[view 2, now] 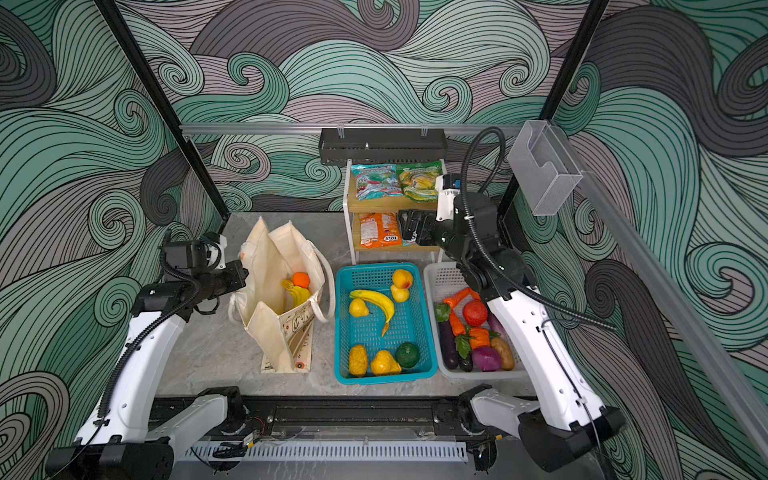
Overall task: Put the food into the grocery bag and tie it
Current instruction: 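Move the right gripper up toward the candy bags on the shelf, then close the right gripper on the teal Mint Blossom candy bag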
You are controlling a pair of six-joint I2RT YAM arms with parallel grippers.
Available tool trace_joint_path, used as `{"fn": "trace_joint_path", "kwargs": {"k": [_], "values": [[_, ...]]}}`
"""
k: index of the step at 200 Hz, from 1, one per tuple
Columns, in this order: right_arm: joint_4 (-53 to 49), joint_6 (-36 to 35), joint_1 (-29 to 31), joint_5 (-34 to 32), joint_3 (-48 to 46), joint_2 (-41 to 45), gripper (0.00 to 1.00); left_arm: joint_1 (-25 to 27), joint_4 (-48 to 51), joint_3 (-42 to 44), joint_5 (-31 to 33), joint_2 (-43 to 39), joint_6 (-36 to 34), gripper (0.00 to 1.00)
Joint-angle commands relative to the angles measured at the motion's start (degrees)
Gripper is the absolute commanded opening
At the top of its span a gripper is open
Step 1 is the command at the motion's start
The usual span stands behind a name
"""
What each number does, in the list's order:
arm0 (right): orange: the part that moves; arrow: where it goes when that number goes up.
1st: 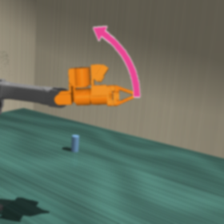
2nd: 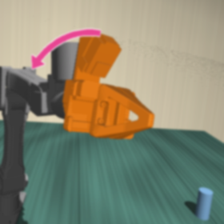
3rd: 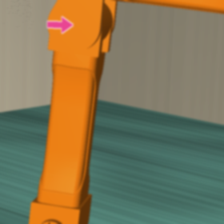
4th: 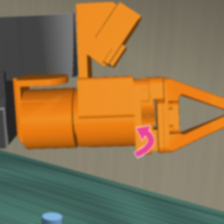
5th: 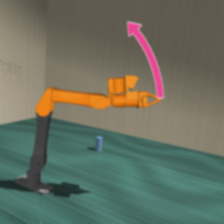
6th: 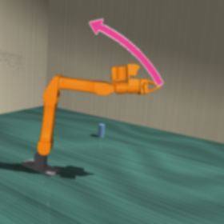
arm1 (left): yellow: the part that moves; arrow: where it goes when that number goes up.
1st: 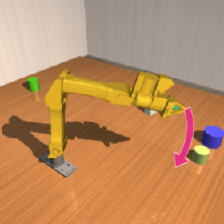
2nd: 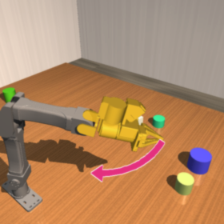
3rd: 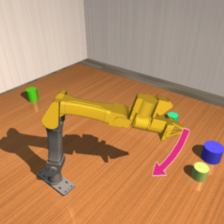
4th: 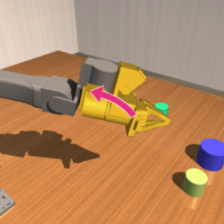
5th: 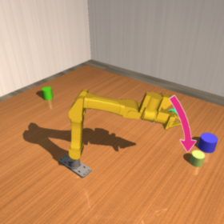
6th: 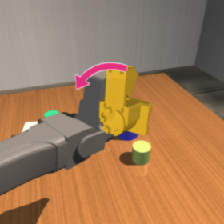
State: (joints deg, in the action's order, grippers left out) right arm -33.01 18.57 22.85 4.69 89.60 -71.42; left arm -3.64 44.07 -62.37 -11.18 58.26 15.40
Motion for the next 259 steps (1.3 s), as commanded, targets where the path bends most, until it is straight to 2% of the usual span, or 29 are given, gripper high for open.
{"fn": "trace_joint_path", "kwargs": {"k": [1, 24, 57, 75, 104, 171, 224, 259], "values": [[-0.75, -1.96, -0.18, 2.98, 5.46, -4.22, 0.91, -0.07, -0.39, 0.75, -0.36, -0.43, -1.05, 0.0], [-2.54, -4.07, -0.16, 1.84, 11.65, -10.78, 0.82, -0.05, -0.47, 0.85, -0.59, -0.17, -1.14, 0.0], [-2.91, -5.63, -0.26, 0.09, 18.33, -16.85, 0.6, -0.05, -0.59, 0.93, -1.39, -0.08, -1.25, 0.0], [-3.11, -6.9, -0.29, -0.54, 22.29, -20.25, 0.53, -0.07, -0.77, 0.94, -1.43, -0.21, -1.25, 0.0], [-5.62, -8.0, -0.35, -1.64, 28.72, -25.86, 0.49, -0.05, -0.67, 1.02, -1.56, 0.01, -1.51, 0.0], [-10.69, -9.36, -0.32, -3.84, 37.07, -34.34, 0.47, -0.12, -0.92, 1.13, -1.85, -0.06, -1.88, 0.0], [-11.07, -5.12, -0.25, 3.78, 35.75, -33.43, 0.45, -0.05, -0.75, 1.11, -1.67, -0.01, -2.12, 0.0], [-10.07, -3.44, 0.0, 4.77, 33.39, -29.9, 0.47, -0.1, -0.81, 1.11, -1.56, -0.11, -2.12, 0.0]]}}
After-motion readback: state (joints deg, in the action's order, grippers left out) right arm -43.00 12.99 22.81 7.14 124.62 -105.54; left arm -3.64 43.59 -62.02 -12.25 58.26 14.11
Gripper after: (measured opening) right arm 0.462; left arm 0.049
